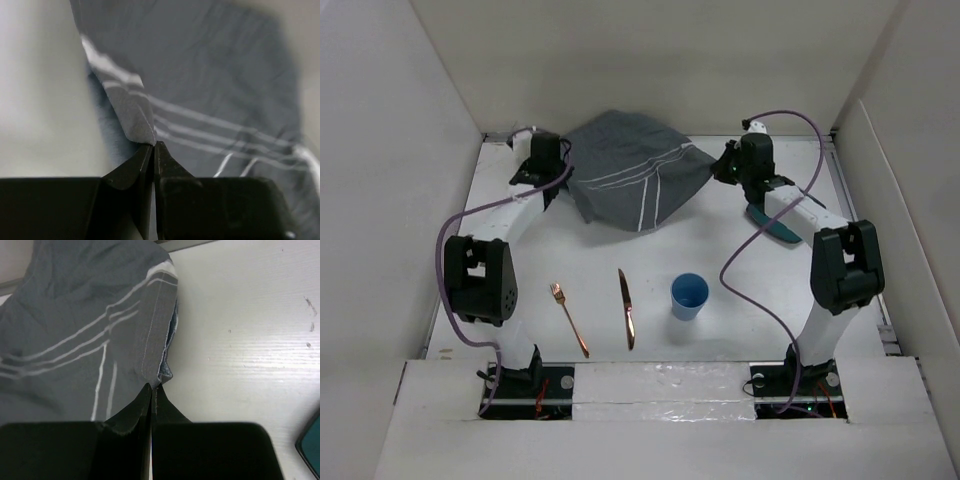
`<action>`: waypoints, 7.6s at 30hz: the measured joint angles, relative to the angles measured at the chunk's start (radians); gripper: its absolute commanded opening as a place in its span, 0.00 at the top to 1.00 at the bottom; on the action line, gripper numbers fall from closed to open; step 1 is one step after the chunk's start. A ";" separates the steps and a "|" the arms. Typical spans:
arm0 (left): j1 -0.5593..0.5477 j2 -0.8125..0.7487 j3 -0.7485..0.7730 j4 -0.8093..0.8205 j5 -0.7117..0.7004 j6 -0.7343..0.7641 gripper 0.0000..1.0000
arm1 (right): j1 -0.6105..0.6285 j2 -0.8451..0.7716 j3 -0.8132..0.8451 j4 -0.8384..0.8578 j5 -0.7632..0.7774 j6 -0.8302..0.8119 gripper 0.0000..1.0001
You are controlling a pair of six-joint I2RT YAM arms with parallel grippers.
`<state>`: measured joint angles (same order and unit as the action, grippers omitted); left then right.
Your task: Set the dinner table for one person
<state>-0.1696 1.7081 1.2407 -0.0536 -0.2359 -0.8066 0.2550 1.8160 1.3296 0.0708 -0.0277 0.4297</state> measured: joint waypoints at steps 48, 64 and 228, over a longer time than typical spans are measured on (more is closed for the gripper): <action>0.008 -0.470 -0.710 0.036 0.117 -0.334 0.58 | -0.027 -0.116 -0.163 0.003 -0.026 -0.008 1.00; 0.008 -0.381 -0.711 0.120 0.059 -0.367 0.96 | -0.027 -0.142 -0.190 0.010 -0.037 -0.008 1.00; 0.073 -0.988 -0.481 -0.058 0.732 0.378 0.66 | -0.660 -0.092 -0.938 0.790 -0.276 0.864 1.00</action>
<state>-0.0967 0.7204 0.7593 -0.1116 0.4961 -0.4290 -0.4046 1.7237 0.3916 0.8612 -0.3035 1.2942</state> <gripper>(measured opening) 0.344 0.048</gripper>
